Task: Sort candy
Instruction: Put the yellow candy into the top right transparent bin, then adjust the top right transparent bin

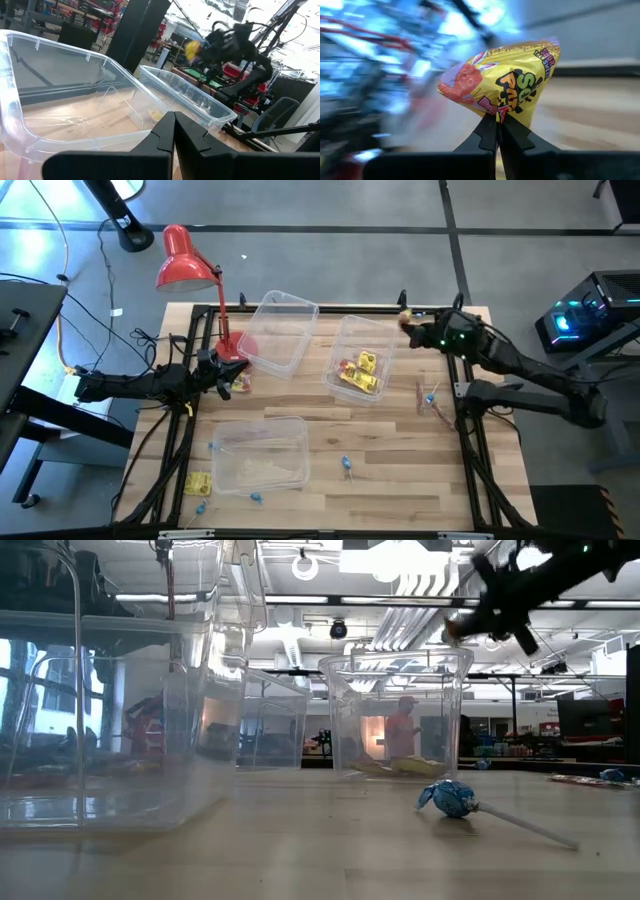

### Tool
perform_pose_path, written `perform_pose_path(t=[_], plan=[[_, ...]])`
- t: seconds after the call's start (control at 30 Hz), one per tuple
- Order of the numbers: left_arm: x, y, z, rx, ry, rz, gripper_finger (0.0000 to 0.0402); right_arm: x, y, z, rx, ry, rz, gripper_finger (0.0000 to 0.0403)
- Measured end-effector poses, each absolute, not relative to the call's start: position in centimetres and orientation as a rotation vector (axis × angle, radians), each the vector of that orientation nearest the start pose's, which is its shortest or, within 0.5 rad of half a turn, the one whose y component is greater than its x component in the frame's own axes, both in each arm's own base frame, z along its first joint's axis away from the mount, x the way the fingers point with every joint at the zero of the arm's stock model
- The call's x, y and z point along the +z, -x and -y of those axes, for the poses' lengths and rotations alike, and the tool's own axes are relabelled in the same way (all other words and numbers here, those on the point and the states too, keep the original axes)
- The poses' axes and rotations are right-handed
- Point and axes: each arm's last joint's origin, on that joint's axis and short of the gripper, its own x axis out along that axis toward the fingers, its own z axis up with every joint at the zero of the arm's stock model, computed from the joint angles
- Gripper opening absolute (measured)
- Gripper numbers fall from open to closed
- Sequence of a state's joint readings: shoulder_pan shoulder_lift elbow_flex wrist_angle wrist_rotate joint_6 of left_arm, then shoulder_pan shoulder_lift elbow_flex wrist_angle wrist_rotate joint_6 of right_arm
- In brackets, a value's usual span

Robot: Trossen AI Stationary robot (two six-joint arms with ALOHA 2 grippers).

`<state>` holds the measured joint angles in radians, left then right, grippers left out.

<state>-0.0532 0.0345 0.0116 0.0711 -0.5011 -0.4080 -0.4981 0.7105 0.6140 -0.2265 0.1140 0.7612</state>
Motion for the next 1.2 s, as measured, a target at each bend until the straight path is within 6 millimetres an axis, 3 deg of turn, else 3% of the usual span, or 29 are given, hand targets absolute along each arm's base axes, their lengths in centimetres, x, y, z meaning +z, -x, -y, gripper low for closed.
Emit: perform_pose_path(t=[0.1,0.4,0.6,0.8,0.97,1.07,1.2], plan=[[17.2,-9.6,-0.9,0.432,0.414,0.137,0.0,28.4,-15.3,6.8,-0.594,-0.804,-0.063,0.0001],[17.2,-9.6,-0.9,0.433,0.414,0.138,0.0,25.9,-20.6,2.7,-0.4,-0.793,-0.245,0.0],[17.2,-9.6,-0.9,0.432,0.414,0.138,0.0,25.0,-22.4,2.1,-0.426,-0.636,-0.385,0.0024],[17.1,-9.6,-0.9,0.433,0.414,0.137,0.0,27.8,-24.4,2.4,-0.481,-0.384,-0.511,0.0118],[17.2,-9.6,-0.9,0.432,0.414,0.138,0.0,30.8,-26.4,3.4,-0.493,-0.295,-0.586,0.0194],[17.2,-9.6,-0.9,0.432,0.414,0.138,0.0,31.6,-27.7,4.1,-0.494,-0.283,-0.628,0.0217],[17.2,-9.6,-0.9,0.432,0.414,0.138,0.0,34.0,-30.7,5.0,-0.358,-0.303,-0.491,0.0223]])
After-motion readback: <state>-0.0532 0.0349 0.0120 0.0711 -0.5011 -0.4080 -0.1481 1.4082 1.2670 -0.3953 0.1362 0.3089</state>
